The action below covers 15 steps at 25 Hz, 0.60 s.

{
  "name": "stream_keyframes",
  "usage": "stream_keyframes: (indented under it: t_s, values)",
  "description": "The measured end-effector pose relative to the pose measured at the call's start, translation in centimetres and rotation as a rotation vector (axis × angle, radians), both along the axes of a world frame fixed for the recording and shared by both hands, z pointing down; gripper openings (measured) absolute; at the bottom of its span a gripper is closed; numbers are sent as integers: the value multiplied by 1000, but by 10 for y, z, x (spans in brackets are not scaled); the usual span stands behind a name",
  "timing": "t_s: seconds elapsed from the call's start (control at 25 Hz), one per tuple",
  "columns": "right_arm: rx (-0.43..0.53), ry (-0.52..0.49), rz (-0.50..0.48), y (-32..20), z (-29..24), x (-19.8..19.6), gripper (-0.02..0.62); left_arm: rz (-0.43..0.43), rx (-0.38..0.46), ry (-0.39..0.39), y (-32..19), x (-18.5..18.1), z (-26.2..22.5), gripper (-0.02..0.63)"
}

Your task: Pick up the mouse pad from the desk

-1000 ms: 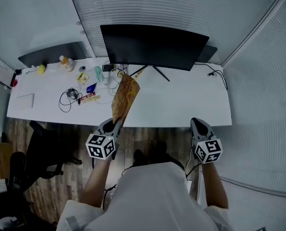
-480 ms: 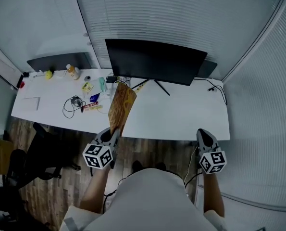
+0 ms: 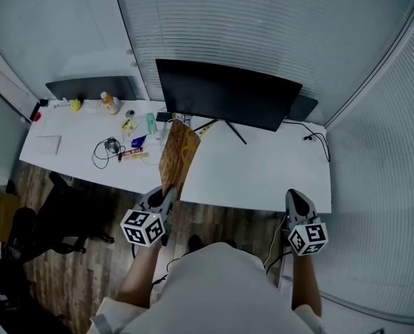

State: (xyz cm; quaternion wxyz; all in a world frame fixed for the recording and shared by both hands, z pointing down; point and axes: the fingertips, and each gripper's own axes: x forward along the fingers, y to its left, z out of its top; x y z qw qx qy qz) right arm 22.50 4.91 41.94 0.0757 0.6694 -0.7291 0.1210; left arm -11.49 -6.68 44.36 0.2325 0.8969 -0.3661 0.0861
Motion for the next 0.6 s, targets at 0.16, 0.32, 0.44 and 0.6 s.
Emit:
stream_keyframes:
  t_s: [0.16, 0.32, 0.44, 0.6]
  values:
    - [0, -7, -5, -2, 1, 4, 30, -3, 1, 7, 0, 5, -3, 40]
    - [5, -11, -7, -1, 1, 5, 29, -4, 5, 6, 0, 7, -3, 40]
    - [8, -14, -8, -2, 2, 6, 31, -7, 6, 4, 0, 7, -2, 40]
    - [9, -18, -10, -4, 2, 4, 30, -8, 6, 3, -2, 7, -3, 40]
